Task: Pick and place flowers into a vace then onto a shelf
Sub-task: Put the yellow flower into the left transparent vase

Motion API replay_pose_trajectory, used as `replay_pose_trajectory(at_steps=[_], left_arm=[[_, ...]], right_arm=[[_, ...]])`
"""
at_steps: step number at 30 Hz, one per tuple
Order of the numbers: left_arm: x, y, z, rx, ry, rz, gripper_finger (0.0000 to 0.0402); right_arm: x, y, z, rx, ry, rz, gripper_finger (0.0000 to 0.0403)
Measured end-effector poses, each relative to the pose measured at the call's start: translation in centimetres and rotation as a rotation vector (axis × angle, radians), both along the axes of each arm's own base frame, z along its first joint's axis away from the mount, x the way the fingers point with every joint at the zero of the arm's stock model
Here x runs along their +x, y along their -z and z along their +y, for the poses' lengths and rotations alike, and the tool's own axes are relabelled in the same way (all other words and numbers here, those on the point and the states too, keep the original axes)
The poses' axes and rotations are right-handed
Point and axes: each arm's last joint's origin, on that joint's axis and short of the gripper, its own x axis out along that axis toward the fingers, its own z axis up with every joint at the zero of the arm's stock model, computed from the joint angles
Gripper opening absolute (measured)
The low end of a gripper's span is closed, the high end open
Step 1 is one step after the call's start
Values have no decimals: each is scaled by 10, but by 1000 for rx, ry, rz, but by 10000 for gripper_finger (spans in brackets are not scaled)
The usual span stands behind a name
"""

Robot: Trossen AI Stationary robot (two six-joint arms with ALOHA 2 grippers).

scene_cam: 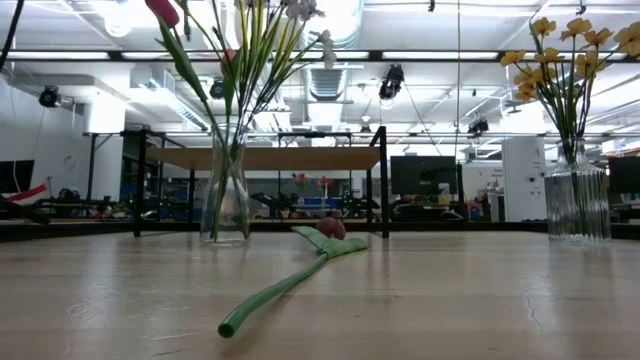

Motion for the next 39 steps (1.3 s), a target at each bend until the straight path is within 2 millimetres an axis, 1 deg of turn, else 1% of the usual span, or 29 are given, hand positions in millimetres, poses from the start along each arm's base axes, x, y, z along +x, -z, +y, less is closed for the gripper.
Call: replay_pose_trajectory(at_steps=[10, 14, 21, 26, 35, 36, 39], left_arm=[[15, 0, 16, -15, 1, 10, 0], [19, 0, 20, -23, 33, 20, 0], [22, 0, 23, -27, 35, 22, 0], [22, 0, 23, -27, 37, 22, 0], [22, 0, 23, -27, 37, 22, 0], [22, 0, 23, -27, 37, 22, 0], [22, 0, 23, -35, 37, 21, 0]], right_arm=[[0, 0, -1, 0, 2, 0, 224], [1, 0, -1, 4, 24, 2, 222], [1, 0, -3, 9, 59, 5, 201], [1, 0, -3, 32, 59, 12, 156], [1, 0, -3, 19, 53, 8, 26], [1, 0, -3, 11, 54, 6, 18], [1, 0, -3, 9, 55, 6, 13]])
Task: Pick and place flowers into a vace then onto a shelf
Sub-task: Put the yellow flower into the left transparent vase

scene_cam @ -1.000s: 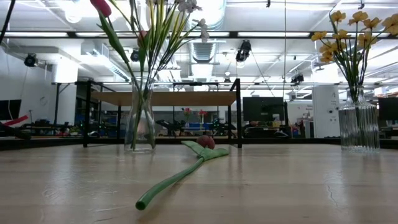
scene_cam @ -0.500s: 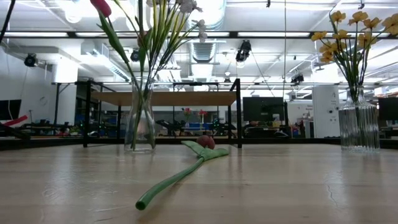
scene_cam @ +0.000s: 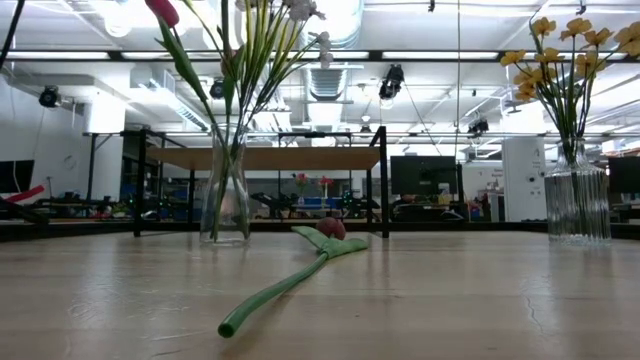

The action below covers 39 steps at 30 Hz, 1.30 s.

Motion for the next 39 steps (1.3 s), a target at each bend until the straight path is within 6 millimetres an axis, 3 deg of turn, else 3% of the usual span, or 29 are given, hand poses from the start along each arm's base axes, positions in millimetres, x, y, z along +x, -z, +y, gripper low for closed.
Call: replay_pose_trajectory(at_steps=[4, 7, 17, 21, 28, 32, 39], left_arm=[[-1, 0, -3, -17, 88, 12, 9], [-7, -1, -11, -33, 216, 36, 38], [-31, -8, -33, -40, 317, 24, 207], [-45, -19, -31, -44, 344, 28, 253], [-64, -49, -15, -177, 344, -15, 266], [-71, -56, -8, -177, 342, -14, 266], [-68, -40, -11, -101, 335, 71, 254]], right_arm=[[0, 0, 0, -3, 0, 5, 10], [0, 2, 0, -18, -2, 31, 10], [-4, 1, -2, -18, -6, 64, 9], [-5, -1, -3, -7, -8, 72, 9], [-5, 3, -3, -17, -7, 111, 9], [-5, 4, -3, -15, -7, 115, 9], [-5, 3, -3, -21, -4, 115, 8]])
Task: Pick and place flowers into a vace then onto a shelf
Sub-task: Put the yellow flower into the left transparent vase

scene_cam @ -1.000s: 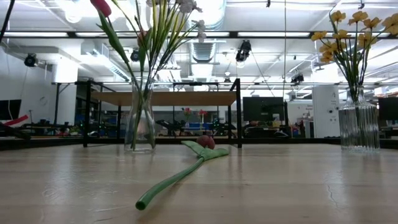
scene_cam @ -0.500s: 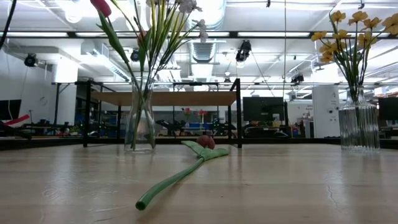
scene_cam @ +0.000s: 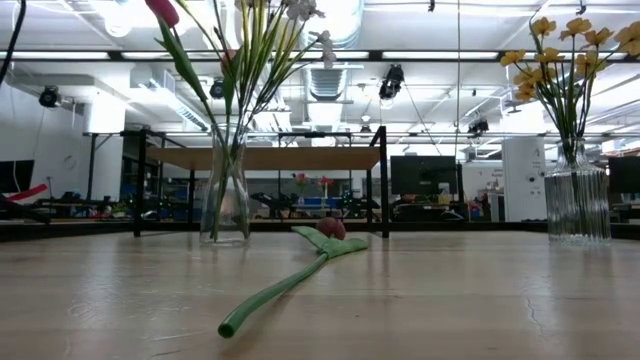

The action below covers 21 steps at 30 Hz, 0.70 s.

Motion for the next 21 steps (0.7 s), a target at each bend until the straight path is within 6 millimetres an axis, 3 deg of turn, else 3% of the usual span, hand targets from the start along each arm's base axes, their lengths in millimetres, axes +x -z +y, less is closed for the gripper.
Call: replay_pose_trajectory(at_steps=[9, 15, 21], left_arm=[[-7, 2, -1, -83, -11, 69, 253], [0, -10, 1, -75, -5, -55, 253], [3, -21, 1, 67, -33, -209, 253]], right_arm=[[-13, -11, -7, 24, -7, 44, 8], [-15, -5, -8, 38, -13, 119, 8], [-14, -2, -7, 44, -15, 139, 8]])
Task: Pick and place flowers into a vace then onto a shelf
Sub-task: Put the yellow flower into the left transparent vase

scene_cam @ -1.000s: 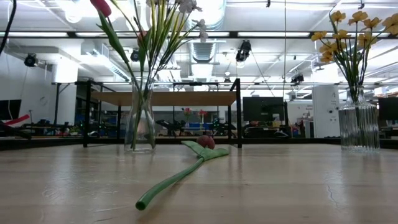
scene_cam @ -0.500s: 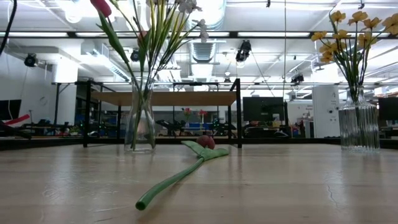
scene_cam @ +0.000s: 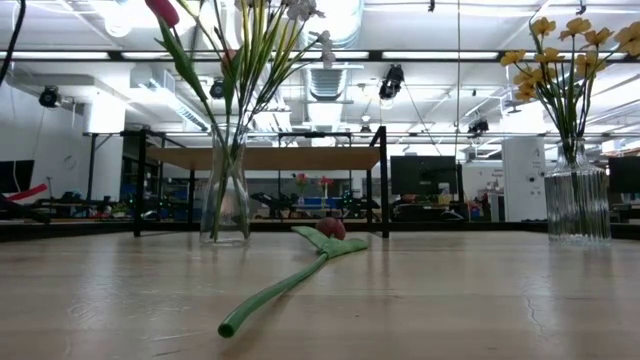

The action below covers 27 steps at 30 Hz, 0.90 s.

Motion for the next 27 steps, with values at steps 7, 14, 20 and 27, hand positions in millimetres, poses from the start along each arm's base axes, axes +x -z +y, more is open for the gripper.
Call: replay_pose_trajectory(at_steps=[7, 14, 20, 27], left_arm=[[24, 11, 5, 105, -105, -27, 253], [39, 11, 12, 84, -156, -36, 253], [60, 14, 0, 125, -162, -24, 253], [101, -8, -16, 257, -278, 36, 253]], right_arm=[[0, -1, 0, 1, 0, -4, 8], [0, 0, -1, 2, 1, 2, 8], [0, -1, -1, 1, 2, 0, 8], [-1, -1, -1, 9, 2, 1, 8]])
